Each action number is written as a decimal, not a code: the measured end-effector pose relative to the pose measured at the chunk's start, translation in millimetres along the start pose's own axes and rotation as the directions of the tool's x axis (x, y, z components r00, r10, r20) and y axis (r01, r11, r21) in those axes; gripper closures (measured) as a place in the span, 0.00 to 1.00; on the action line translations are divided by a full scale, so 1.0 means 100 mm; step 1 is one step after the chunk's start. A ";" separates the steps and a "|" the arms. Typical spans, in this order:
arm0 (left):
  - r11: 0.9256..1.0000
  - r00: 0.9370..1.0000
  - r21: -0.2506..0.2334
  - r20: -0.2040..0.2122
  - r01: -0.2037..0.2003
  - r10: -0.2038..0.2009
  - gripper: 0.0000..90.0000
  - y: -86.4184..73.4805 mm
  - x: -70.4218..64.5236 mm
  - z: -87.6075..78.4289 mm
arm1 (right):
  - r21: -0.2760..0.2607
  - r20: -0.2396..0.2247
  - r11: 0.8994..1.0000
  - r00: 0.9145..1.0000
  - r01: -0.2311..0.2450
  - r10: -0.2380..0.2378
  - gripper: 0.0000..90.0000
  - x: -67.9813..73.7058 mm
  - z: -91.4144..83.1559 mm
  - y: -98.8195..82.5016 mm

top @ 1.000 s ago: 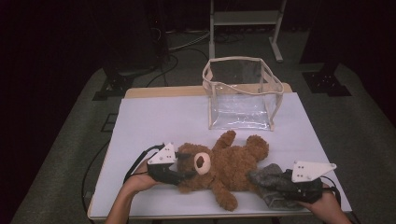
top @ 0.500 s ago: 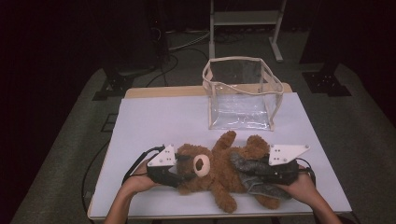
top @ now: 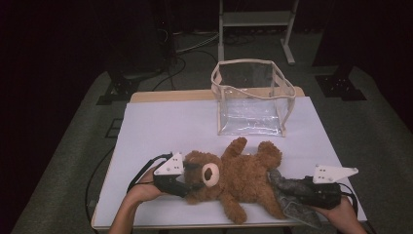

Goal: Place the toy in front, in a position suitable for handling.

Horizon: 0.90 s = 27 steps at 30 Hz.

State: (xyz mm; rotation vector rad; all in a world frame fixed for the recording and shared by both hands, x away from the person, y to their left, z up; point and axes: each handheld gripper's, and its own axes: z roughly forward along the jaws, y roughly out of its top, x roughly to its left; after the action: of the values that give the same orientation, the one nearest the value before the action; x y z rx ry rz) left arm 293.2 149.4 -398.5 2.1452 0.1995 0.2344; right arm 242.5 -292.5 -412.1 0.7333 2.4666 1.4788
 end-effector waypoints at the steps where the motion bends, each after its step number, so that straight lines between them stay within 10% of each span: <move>1: 1.000 1.000 0.004 -0.001 -0.005 0.005 0.43 0.00 0.00 0.00 | -0.014 0.003 1.000 1.000 0.001 -0.001 0.80 -0.01 -0.02 0.05; 15: 0.999 1.000 0.016 0.005 -0.028 0.028 0.42 0.00 -0.02 -0.01 | 0.002 -0.066 0.993 0.991 0.120 -0.120 0.80 -0.13 0.61 0.89; 27: 0.998 1.000 -0.067 0.018 -0.009 0.011 0.31 0.16 0.05 -0.06 | -0.002 -0.151 0.997 0.986 0.071 -0.070 0.79 -0.12 0.69 0.69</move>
State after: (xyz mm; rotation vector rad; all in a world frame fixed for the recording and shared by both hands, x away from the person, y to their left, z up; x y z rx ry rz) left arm 297.2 146.4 -381.0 2.0814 0.1680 0.2242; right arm 301.8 -218.2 -387.0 0.5466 2.5766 1.5579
